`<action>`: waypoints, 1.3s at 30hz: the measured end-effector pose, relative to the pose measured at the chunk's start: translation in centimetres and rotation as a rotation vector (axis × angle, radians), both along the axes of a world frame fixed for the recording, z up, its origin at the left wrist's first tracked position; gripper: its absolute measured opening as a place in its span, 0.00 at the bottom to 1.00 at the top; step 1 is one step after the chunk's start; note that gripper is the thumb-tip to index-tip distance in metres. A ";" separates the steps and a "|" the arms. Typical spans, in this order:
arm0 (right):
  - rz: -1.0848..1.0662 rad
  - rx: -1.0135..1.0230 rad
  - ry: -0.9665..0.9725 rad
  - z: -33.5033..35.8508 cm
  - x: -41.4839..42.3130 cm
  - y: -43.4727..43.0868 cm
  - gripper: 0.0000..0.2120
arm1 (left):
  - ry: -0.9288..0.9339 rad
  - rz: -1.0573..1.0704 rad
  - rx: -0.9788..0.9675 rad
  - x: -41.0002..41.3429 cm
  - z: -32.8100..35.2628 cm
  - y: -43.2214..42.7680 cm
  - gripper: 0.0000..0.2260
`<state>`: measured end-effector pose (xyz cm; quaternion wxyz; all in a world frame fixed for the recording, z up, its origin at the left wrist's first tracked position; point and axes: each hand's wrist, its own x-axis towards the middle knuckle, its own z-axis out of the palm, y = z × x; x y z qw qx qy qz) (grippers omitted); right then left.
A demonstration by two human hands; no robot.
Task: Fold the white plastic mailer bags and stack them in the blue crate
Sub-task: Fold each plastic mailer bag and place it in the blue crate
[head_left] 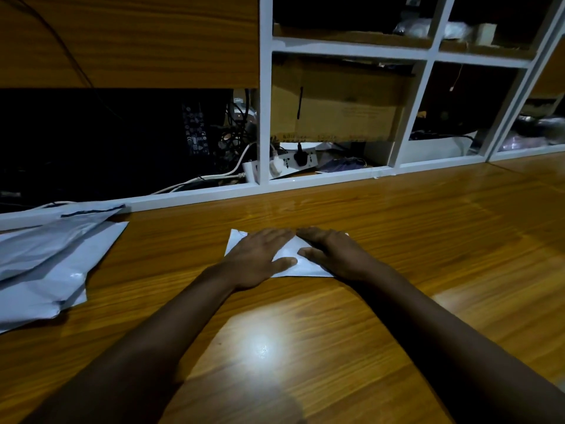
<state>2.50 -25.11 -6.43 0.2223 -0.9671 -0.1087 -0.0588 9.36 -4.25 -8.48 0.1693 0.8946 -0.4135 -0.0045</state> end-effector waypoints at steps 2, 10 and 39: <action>0.028 -0.118 0.023 0.0 0.0 -0.3 0.28 | -0.018 0.007 0.060 -0.2 0.2 0.0 0.32; -0.009 -0.235 0.134 -0.1 -0.7 -0.8 0.40 | 0.025 0.169 0.239 -1.5 1.2 0.6 0.40; -0.413 -0.190 -0.183 -1.2 -1.6 6.9 0.25 | -0.246 0.439 0.036 -5.4 1.9 -4.0 0.25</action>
